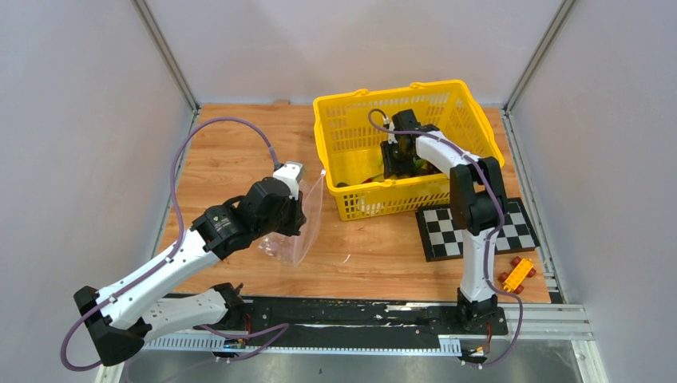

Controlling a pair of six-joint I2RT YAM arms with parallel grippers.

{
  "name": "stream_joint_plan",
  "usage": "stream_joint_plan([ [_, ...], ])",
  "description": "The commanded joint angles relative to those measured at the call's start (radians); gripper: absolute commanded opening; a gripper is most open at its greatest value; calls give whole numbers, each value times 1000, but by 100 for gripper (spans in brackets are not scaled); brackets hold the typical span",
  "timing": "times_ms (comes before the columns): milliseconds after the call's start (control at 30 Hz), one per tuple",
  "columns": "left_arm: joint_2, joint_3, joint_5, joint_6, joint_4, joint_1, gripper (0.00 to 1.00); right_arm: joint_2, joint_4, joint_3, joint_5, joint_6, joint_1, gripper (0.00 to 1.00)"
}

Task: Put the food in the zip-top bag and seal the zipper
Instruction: Pick up the fake fruit from the bin.

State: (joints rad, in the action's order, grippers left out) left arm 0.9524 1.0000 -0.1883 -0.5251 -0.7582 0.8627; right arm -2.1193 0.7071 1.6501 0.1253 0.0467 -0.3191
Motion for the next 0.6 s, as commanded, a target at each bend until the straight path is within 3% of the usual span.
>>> stream_joint_plan([
  [0, -17, -2, 3, 1, 31, 1, 0, 102, -78, -12, -18, 29, 3, 29],
  [133, -11, 0, 4, 2, 32, 2, 0, 215, -94, -38, 39, 8, 3, 16],
  [367, -6, 3, 38, -1, 58, 2, 0, 494, -210, -186, 194, 54, 3, 16],
  [567, -1, 2, 70, -3, 81, 2, 0, 716, -449, -383, 404, 207, 3, 16],
])
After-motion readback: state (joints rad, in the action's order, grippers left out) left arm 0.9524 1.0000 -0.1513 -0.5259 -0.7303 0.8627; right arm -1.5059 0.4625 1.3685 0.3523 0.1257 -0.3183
